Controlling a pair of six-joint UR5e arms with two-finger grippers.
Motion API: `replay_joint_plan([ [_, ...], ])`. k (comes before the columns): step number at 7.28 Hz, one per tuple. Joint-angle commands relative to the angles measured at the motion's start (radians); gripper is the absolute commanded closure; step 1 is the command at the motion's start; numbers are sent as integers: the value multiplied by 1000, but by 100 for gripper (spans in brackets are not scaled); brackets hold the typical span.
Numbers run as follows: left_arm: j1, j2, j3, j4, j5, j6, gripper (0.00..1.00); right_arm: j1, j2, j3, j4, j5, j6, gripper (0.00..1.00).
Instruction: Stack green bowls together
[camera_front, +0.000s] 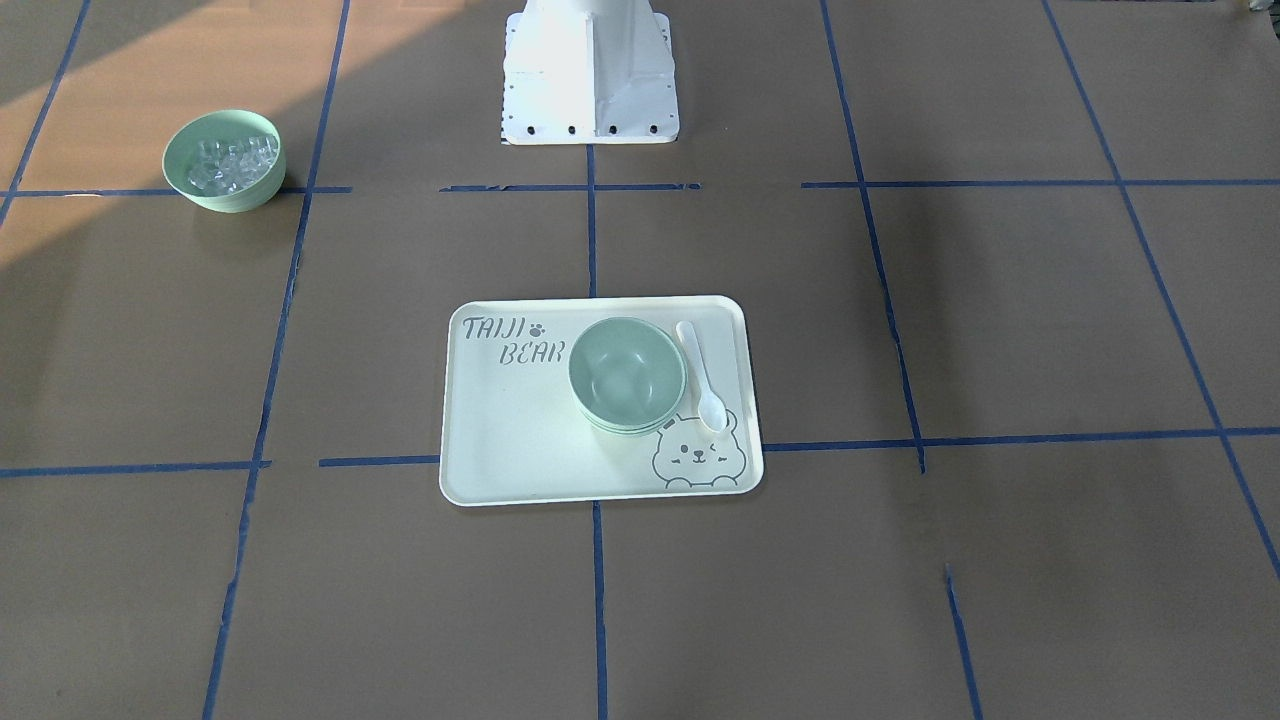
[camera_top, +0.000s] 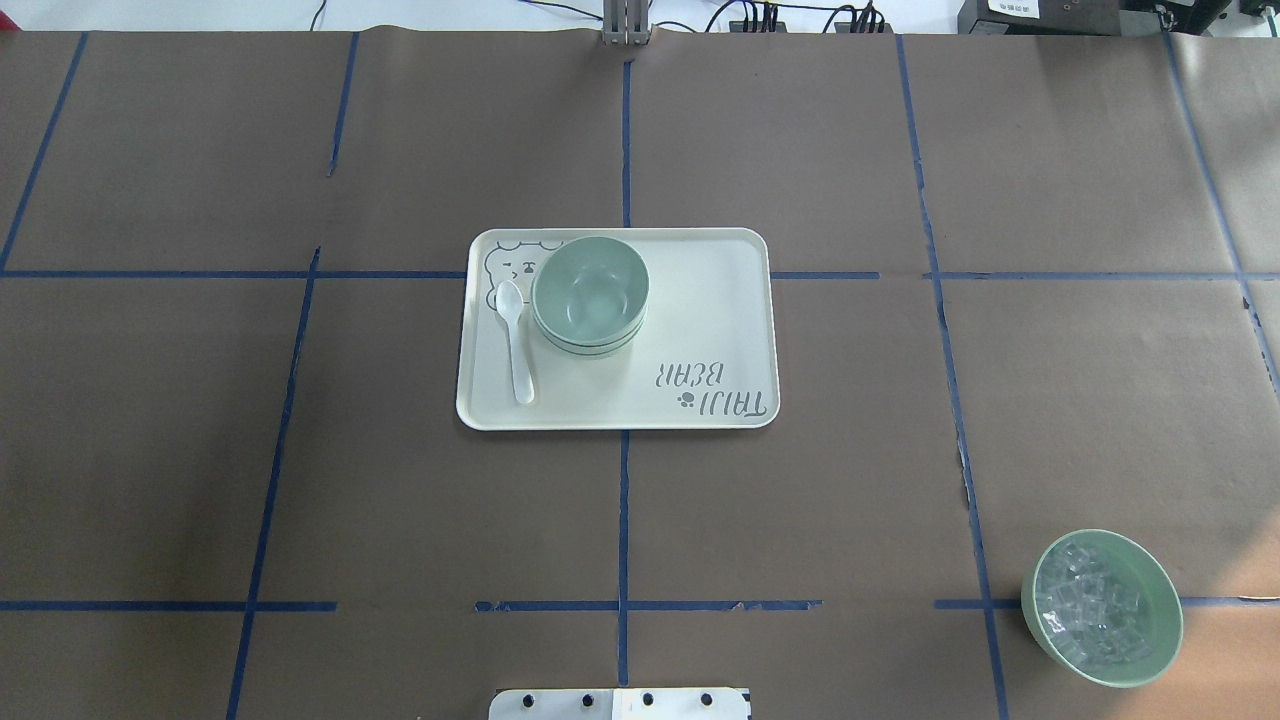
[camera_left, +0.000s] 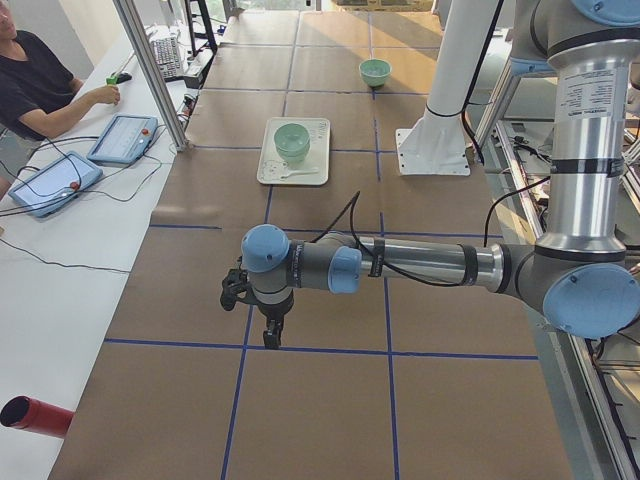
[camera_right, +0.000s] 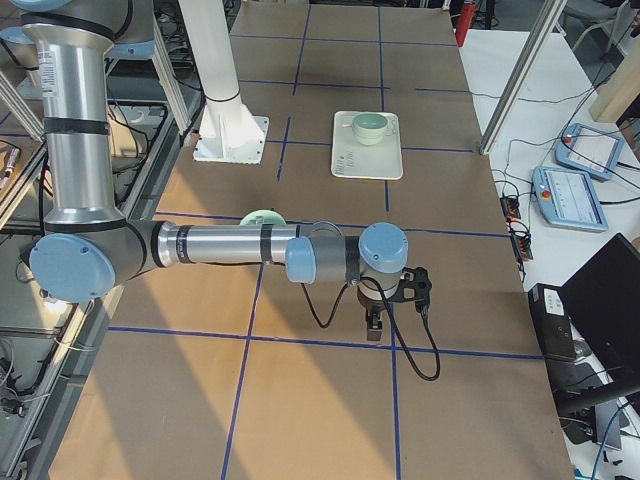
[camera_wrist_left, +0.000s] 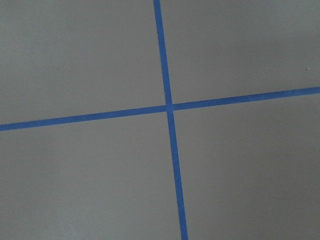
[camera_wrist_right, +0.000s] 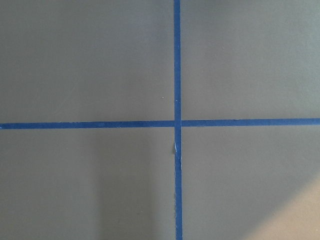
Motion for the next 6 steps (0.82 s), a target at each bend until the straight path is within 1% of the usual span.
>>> replay_joint_plan([
  [1, -2, 0, -1, 0, 0, 0, 0, 33, -14, 6, -42, 40, -16, 0],
  [4, -2, -1, 5, 1, 5, 0, 0, 42, -36, 15, -41, 44, -44, 0],
  [6, -25, -8, -2, 43, 6, 12, 0, 40, -36, 12, -38, 44, -43, 0],
])
